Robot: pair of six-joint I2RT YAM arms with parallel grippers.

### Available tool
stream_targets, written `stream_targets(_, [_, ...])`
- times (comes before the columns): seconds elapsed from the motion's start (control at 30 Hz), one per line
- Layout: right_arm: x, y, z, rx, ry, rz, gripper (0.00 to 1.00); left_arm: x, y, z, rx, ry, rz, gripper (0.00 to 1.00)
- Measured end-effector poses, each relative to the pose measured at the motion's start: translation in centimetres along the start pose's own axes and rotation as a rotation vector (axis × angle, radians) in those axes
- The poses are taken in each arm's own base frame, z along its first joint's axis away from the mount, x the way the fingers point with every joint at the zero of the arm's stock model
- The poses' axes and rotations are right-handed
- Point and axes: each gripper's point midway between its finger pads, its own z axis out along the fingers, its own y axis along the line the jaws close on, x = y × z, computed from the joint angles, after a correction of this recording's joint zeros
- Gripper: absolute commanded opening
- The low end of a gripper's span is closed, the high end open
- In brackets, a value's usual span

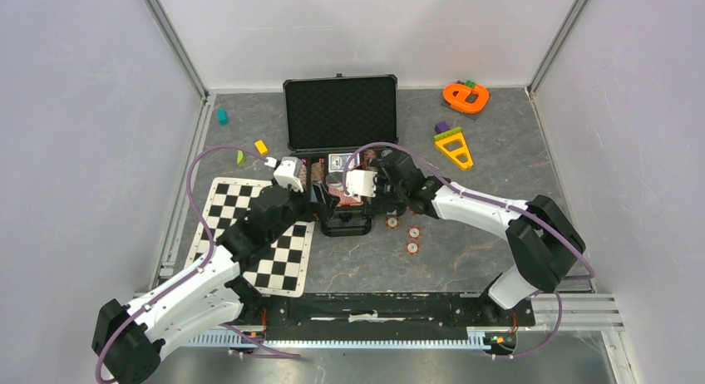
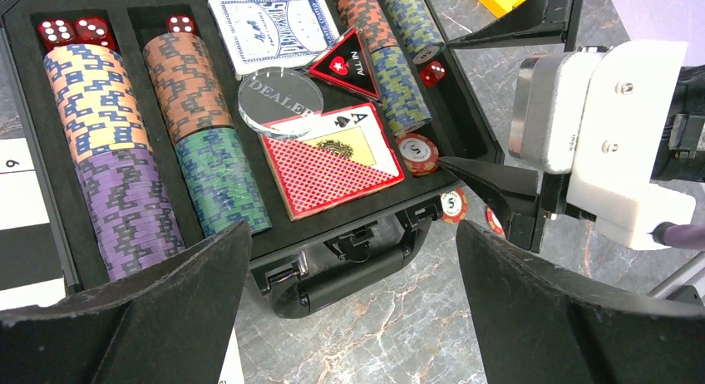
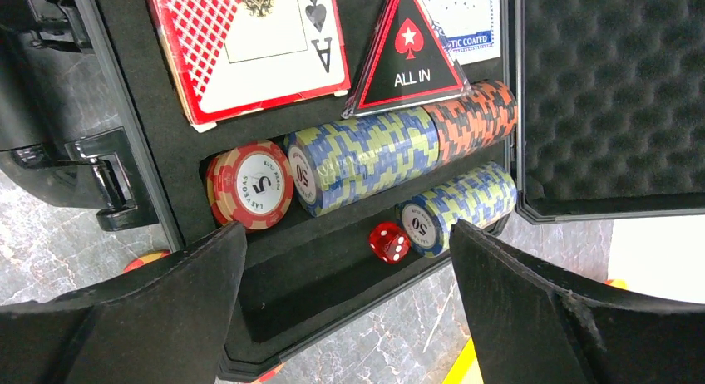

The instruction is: Pack up texas hold em set

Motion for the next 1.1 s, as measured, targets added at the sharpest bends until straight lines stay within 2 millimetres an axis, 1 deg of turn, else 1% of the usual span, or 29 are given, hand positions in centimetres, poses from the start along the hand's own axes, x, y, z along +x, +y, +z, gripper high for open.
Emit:
stream_targets(0.27, [-0.5,0.4,0.4,-0.088,0.018,-0.049,0.98,0.0,0.0,0.0,-0.001,0.001,0.000,0.99])
stream_targets(0.5, [-1.0,0.9,0.9,-0.154,0.000,-0.086,0.98,0.1,0.1,0.0,-0.002,0.003,0.001,1.00])
stream_targets(0.73, [-0.9,1.0,1.4,-0.210,0.029,-0.100,0.98,0.3,0.1,0.1,-0.007,0.012,0.002,1.00])
stream_targets(0.83, [-0.8,0.8,1.4,-0.195,0.037,-0.092,0.98,0.4,0.2,0.2,-0.008,0.014,0.003,1.00])
stream_targets(1.0, [-0.3,0.2,1.0,-0.114,0.055,-0.053,0.97,0.5,0.2,0.2,-0.011,0.020,0.004,1.00])
stream_targets(1.1, [-0.2,0.0,0.6,-0.054,0.030,-0.011,0.97,0.8,0.4,0.4,-0.016,0.030,0.005,1.00])
